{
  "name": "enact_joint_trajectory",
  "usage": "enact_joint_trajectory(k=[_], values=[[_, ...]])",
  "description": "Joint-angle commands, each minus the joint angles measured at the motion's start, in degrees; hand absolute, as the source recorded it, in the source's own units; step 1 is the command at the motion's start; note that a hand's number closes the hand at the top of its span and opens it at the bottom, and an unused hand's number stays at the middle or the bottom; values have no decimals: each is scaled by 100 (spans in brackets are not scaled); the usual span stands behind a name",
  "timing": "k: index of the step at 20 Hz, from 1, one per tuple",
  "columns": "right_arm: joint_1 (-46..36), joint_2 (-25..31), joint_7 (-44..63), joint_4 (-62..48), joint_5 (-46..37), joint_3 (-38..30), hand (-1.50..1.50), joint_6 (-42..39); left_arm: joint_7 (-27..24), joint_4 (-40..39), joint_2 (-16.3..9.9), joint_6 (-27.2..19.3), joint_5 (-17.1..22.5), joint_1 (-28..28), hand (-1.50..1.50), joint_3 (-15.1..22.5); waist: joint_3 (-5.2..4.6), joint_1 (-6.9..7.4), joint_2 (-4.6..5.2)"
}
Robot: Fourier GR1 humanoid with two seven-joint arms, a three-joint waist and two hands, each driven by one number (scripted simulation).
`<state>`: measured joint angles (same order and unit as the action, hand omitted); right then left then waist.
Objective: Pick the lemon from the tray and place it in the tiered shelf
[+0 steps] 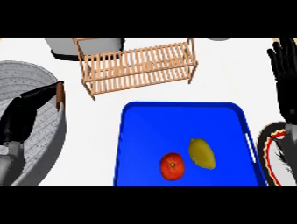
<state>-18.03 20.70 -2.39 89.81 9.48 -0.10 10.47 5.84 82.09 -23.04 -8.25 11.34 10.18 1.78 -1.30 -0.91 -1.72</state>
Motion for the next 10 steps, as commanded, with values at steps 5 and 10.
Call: enact_joint_trajectory(k=[5, 10], values=[[1372, 953, 663, 67, -565, -363, -150, 54, -44, 88, -103, 262, -254, -737, 0, 483, 112, -299, 182], [2180, 508, 791, -461, -597, -590, 150, 604, 93, 434, -66, 481, -65, -1171, 0, 896, 134, -195, 196]])
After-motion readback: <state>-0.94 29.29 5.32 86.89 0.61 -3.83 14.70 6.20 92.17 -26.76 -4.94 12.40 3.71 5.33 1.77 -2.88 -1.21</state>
